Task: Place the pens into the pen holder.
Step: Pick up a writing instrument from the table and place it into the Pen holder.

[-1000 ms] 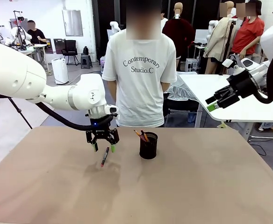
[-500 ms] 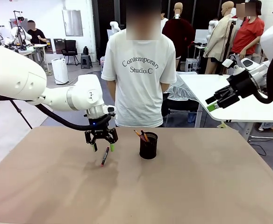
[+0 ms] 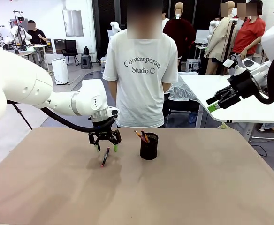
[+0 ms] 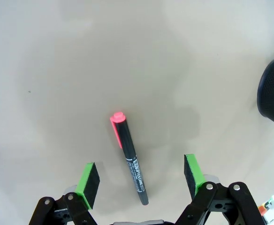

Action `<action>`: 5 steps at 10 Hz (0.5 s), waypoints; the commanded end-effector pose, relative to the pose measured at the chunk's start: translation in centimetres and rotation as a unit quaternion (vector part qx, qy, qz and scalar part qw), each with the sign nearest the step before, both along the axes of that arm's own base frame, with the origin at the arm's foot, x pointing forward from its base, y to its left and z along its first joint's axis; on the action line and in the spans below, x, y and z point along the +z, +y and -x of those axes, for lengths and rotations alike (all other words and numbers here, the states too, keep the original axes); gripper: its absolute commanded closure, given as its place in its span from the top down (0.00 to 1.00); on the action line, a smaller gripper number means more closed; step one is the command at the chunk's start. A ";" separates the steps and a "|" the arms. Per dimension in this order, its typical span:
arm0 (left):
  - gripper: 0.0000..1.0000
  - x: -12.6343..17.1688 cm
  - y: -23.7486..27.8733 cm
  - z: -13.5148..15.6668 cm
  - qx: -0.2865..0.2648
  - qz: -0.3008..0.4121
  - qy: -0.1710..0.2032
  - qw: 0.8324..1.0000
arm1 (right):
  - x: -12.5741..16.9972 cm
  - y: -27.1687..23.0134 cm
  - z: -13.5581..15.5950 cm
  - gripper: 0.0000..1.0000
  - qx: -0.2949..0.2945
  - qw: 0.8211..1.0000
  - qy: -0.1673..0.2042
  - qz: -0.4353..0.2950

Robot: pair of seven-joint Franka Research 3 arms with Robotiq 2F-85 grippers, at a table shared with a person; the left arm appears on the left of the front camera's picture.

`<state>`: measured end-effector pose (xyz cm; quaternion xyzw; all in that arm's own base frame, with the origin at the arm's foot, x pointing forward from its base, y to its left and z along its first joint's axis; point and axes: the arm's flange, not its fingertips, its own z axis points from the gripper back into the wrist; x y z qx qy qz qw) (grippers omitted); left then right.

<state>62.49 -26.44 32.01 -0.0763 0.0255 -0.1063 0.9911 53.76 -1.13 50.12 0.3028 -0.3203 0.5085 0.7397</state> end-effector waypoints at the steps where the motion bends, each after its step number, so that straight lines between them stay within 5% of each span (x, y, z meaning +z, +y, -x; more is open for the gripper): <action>1: 0.94 -0.3 -0.1 -0.2 0.025 -0.024 -0.015 0.999 | 0.2 0.0 0.0 1.00 -0.002 1.000 0.002 -0.001; 5: 0.94 -1.0 -0.4 -0.2 0.041 -0.045 -0.046 0.997 | 0.2 0.0 0.0 1.00 -0.002 1.000 0.002 -0.001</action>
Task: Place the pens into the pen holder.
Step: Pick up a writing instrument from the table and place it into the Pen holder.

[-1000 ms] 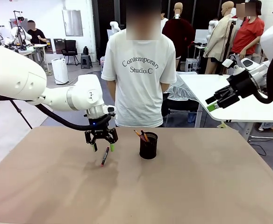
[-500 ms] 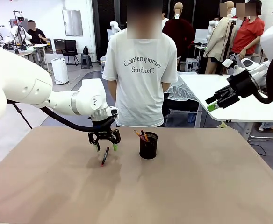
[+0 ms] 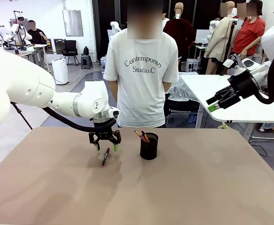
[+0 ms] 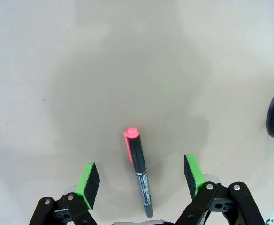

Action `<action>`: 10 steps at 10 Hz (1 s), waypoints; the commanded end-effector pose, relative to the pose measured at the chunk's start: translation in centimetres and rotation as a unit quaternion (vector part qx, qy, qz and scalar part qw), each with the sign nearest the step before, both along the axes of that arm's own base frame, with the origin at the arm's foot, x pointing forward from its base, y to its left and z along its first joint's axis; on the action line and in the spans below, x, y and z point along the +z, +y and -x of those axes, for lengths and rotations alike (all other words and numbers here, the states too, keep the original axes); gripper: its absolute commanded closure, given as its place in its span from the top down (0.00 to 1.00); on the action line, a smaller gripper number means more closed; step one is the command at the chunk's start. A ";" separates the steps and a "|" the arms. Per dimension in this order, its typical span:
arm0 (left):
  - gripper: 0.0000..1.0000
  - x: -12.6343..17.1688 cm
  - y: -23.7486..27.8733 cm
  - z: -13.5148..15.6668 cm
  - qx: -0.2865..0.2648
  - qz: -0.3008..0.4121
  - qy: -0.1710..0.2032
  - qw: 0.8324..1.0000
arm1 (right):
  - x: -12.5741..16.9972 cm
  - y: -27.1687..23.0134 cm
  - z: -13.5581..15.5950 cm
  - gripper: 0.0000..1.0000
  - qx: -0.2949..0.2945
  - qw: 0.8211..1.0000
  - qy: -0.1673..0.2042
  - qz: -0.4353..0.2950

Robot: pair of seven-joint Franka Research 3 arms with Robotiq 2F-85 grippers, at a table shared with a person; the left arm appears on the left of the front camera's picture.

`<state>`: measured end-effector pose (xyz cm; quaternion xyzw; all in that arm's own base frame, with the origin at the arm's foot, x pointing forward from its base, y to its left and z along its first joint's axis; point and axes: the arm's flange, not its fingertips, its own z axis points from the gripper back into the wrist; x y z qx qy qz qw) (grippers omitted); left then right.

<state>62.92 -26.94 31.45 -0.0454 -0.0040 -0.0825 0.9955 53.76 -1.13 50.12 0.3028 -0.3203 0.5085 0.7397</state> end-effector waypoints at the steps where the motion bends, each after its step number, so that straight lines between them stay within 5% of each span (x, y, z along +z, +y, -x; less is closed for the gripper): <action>1: 0.94 -0.7 0.1 0.2 0.016 -0.018 -0.018 1.000 | 0.2 0.0 0.0 1.00 -0.002 1.000 0.002 -0.001; 3: 0.94 -1.1 0.3 0.2 0.022 -0.025 -0.019 0.999 | 0.2 0.0 0.0 1.00 -0.002 1.000 0.002 -0.001; 8: 0.00 -1.1 0.3 0.3 0.026 -0.038 -0.022 0.999 | 0.2 0.0 0.0 1.00 -0.002 1.000 0.002 -0.001; 10: 0.00 -1.1 0.3 0.5 0.025 -0.044 -0.023 0.998 | 0.2 0.0 0.0 1.00 -0.002 1.000 0.002 -0.001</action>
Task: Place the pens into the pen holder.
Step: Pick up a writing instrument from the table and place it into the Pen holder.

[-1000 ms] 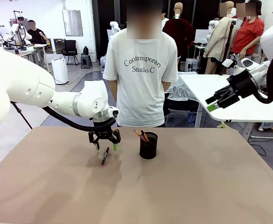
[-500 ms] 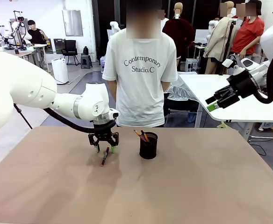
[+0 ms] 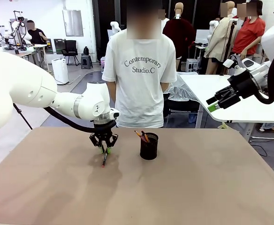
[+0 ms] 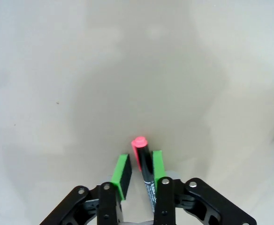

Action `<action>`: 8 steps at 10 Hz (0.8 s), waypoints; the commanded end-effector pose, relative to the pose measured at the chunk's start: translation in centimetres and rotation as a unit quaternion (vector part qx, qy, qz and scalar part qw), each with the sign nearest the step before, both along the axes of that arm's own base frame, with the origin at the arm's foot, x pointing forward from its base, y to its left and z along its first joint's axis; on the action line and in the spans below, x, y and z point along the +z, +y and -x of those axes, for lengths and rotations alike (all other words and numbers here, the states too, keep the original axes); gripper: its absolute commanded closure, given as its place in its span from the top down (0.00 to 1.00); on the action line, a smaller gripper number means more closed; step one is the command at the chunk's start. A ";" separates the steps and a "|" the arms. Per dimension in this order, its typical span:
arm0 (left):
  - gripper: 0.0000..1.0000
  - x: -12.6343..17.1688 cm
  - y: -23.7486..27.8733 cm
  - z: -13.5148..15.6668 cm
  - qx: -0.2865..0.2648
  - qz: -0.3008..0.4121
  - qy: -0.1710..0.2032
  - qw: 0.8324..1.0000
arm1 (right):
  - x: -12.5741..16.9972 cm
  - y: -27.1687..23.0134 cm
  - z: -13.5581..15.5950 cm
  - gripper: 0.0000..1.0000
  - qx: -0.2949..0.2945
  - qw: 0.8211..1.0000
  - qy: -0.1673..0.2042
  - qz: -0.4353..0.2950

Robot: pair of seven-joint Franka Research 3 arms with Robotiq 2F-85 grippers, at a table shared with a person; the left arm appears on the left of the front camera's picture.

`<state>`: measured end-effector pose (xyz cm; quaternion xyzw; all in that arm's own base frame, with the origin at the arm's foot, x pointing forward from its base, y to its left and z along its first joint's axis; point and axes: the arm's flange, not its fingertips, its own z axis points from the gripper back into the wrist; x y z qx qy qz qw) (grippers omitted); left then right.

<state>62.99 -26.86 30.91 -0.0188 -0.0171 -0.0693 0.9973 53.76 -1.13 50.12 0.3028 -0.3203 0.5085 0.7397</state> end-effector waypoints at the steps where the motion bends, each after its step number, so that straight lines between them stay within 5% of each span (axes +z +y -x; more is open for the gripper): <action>1: 0.00 -0.5 0.2 0.7 0.005 -0.018 -0.004 1.000 | 0.2 0.0 0.0 1.00 -0.002 1.000 0.002 -0.001; 3: 0.00 0.3 0.4 1.1 -0.056 0.062 0.040 0.996 | 0.2 0.0 0.0 1.00 -0.002 1.000 0.002 -0.001; 6: 0.00 2.7 2.6 1.6 -0.145 0.197 0.078 0.966 | 0.2 0.0 0.0 1.00 -0.002 1.000 0.002 -0.001; 8: 0.00 4.2 3.8 2.1 -0.245 0.268 0.076 0.929 | 0.2 0.0 0.0 1.00 -0.002 1.000 0.002 -0.001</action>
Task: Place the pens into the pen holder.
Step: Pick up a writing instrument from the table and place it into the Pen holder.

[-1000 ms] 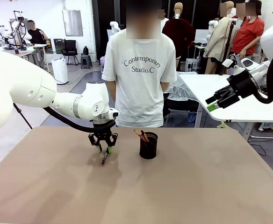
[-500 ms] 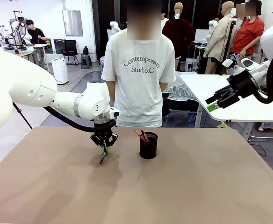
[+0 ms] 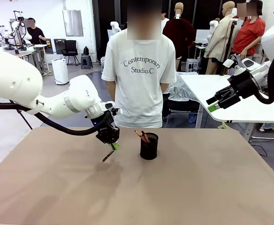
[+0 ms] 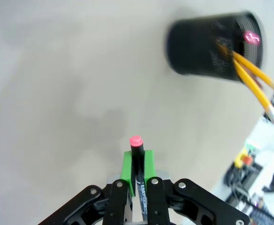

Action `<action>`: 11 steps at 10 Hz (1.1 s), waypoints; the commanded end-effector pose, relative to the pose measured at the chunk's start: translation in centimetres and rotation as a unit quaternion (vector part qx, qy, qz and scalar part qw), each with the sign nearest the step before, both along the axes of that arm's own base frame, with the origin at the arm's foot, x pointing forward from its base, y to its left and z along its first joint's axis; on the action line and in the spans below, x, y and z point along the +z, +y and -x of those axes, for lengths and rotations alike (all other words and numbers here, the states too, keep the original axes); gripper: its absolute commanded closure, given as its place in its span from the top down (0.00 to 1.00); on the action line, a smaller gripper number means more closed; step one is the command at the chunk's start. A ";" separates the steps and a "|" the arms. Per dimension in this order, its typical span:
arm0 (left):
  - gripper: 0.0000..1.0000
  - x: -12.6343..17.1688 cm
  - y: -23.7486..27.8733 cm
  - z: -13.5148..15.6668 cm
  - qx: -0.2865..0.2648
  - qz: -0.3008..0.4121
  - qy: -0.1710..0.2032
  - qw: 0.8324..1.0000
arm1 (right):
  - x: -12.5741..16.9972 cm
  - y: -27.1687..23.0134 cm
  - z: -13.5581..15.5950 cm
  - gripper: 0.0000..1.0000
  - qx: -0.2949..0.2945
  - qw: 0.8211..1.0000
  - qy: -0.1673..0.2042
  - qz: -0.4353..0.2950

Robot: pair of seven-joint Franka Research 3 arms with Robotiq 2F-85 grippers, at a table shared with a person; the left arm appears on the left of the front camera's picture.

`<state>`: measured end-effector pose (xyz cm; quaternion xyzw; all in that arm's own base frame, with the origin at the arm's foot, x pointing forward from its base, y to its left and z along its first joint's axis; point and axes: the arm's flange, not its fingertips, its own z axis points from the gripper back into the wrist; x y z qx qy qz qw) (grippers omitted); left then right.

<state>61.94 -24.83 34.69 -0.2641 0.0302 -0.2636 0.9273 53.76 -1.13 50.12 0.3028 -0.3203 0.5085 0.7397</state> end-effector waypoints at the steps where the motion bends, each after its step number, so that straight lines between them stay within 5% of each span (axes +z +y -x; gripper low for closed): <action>1: 0.00 1.2 2.3 1.5 -0.088 0.080 -0.019 0.993 | 0.2 0.0 0.0 1.00 -0.002 1.000 0.002 -0.001; 5: 0.00 5.8 2.3 3.3 -0.114 0.226 -0.213 0.944 | 0.2 0.0 0.0 1.00 -0.002 1.000 0.002 -0.001; 8: 0.00 7.4 2.2 4.6 -0.150 0.274 -0.254 0.915 | 0.2 0.0 0.0 1.00 -0.002 1.000 0.002 -0.001; 9: 0.00 8.1 1.1 2.2 -0.121 0.236 -0.237 0.934 | 0.2 0.0 0.0 1.00 -0.002 1.000 0.002 -0.001; 11: 0.00 8.1 1.1 2.2 -0.121 0.236 -0.237 0.934 | 0.2 0.0 0.0 1.00 -0.002 1.000 0.002 -0.001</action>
